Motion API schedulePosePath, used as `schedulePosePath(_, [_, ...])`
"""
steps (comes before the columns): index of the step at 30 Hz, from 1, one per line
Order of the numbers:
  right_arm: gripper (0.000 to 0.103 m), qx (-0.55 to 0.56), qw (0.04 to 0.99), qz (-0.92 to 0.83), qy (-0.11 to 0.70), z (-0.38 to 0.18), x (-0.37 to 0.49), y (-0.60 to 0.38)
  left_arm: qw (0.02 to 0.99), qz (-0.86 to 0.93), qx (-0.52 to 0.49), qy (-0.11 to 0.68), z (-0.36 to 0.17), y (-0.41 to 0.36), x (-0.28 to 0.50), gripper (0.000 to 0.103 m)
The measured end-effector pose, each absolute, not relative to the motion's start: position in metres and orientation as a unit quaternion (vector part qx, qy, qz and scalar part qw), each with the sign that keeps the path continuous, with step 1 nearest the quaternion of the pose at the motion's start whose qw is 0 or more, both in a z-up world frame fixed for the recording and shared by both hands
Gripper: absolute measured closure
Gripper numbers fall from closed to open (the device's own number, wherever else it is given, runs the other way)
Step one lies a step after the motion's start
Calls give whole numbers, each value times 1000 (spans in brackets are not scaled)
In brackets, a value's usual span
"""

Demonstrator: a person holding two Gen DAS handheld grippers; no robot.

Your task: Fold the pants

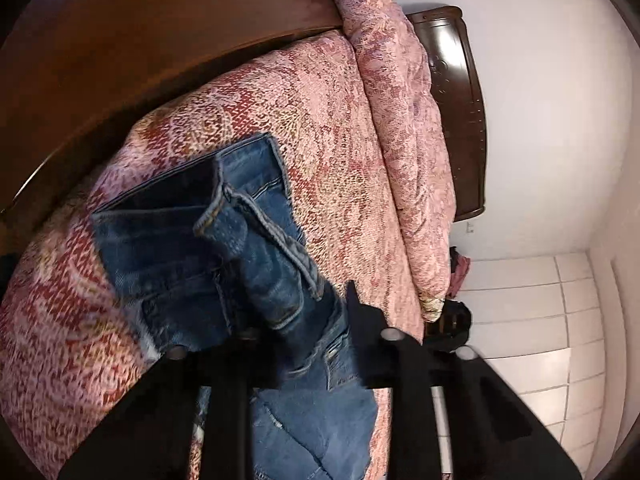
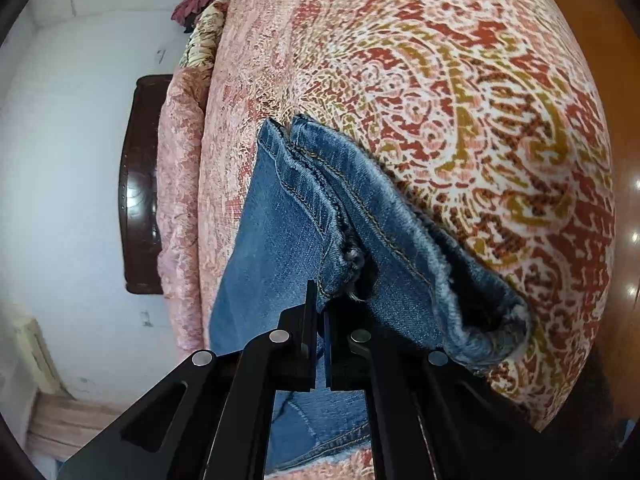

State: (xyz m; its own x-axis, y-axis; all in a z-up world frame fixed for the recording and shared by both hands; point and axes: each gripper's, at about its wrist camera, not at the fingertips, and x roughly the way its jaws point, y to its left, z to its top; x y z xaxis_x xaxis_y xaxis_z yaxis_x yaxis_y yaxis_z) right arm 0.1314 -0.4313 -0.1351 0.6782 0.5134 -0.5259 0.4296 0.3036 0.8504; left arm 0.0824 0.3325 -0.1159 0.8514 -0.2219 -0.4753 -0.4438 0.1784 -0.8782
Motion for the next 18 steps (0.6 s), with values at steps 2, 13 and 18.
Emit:
schedulePosePath(2, [93,618,682,31,390,-137,125,-437,728,79,-627,264,-114,331,81,90])
schedulePosePath(13, [56,602,692,18,398,-121,125,-438,737,75,-609,284,-110,340,91,96])
schedulePosePath(18, [101,587,693,34,418,-112,146,-422,736,73,-608,288,-104,348,108,97])
